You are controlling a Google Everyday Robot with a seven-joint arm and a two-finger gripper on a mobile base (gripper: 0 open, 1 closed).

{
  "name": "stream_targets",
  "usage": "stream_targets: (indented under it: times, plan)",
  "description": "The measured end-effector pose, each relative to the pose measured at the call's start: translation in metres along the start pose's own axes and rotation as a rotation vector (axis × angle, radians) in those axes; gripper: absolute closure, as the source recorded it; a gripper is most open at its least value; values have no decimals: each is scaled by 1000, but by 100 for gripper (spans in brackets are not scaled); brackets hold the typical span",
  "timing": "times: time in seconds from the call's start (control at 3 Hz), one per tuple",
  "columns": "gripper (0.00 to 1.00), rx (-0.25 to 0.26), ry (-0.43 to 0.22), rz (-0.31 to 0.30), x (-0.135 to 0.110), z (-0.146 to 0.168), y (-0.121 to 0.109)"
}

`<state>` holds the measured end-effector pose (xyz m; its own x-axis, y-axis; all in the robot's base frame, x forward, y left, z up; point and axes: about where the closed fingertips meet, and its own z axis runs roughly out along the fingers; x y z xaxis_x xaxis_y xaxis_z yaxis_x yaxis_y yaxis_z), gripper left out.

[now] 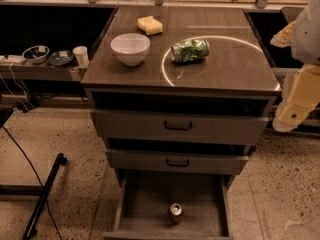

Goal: Pick orange can from bottom drawer and place on counter

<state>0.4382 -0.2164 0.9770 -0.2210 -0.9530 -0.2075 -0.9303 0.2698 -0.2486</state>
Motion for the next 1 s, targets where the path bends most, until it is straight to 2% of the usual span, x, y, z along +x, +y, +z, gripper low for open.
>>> stream_targets:
  times: [0.33, 0.67, 1.0]
  plan:
    - [0, 0, 0, 0, 0, 0, 0]
    - [0, -1, -54, 40, 11, 23, 7]
    - [0, -89, -199, 112, 43, 101, 42]
